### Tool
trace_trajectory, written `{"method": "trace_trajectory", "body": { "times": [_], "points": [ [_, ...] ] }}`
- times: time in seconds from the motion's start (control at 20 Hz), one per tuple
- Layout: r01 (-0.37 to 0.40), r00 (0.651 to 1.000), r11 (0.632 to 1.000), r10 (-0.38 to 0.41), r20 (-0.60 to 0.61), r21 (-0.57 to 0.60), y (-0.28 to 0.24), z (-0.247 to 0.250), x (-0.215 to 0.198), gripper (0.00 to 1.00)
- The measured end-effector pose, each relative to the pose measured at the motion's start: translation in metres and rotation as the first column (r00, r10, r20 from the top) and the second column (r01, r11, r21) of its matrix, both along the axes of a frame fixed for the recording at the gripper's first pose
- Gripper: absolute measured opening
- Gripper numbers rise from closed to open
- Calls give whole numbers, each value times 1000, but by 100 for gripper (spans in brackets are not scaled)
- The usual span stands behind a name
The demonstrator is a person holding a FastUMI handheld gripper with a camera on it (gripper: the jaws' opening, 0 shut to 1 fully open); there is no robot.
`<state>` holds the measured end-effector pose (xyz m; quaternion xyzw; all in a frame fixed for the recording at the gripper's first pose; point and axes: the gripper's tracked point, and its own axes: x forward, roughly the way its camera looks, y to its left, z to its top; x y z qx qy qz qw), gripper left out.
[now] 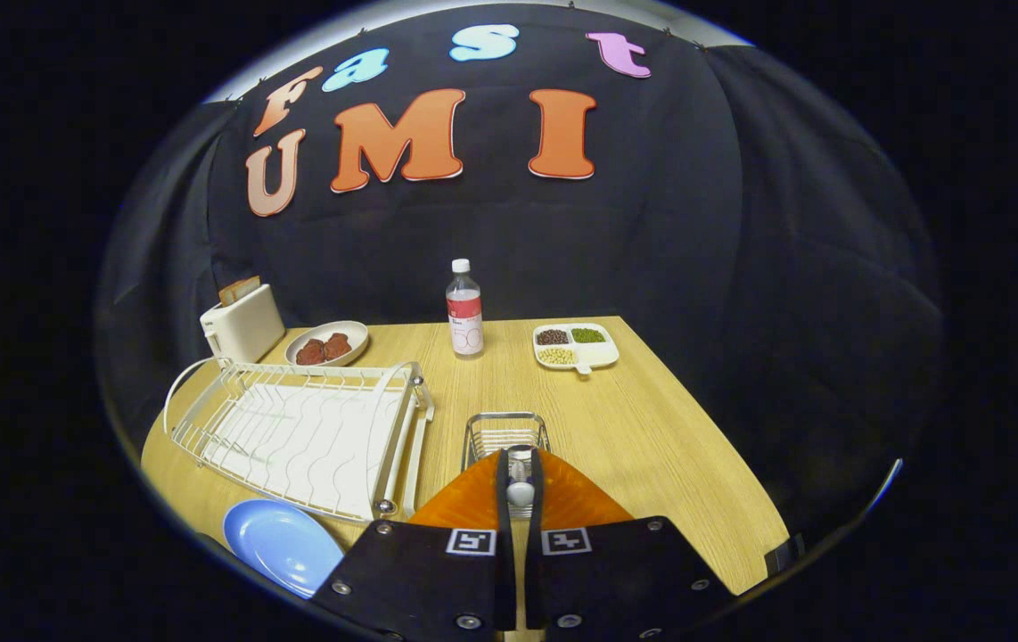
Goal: Take the plate from the dish rack, then take the spoon from the basket and place it into the plate.
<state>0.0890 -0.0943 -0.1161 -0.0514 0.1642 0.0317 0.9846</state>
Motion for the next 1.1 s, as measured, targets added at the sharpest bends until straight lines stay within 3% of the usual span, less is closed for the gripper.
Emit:
{"method": "trace_trajectory", "body": {
  "times": [0.65,1.1],
  "points": [
    [-4,996,999,1,93,31,55,57,-80,4],
    [-46,996,998,42,82,46,119,47,-163,4]
  ]
}}
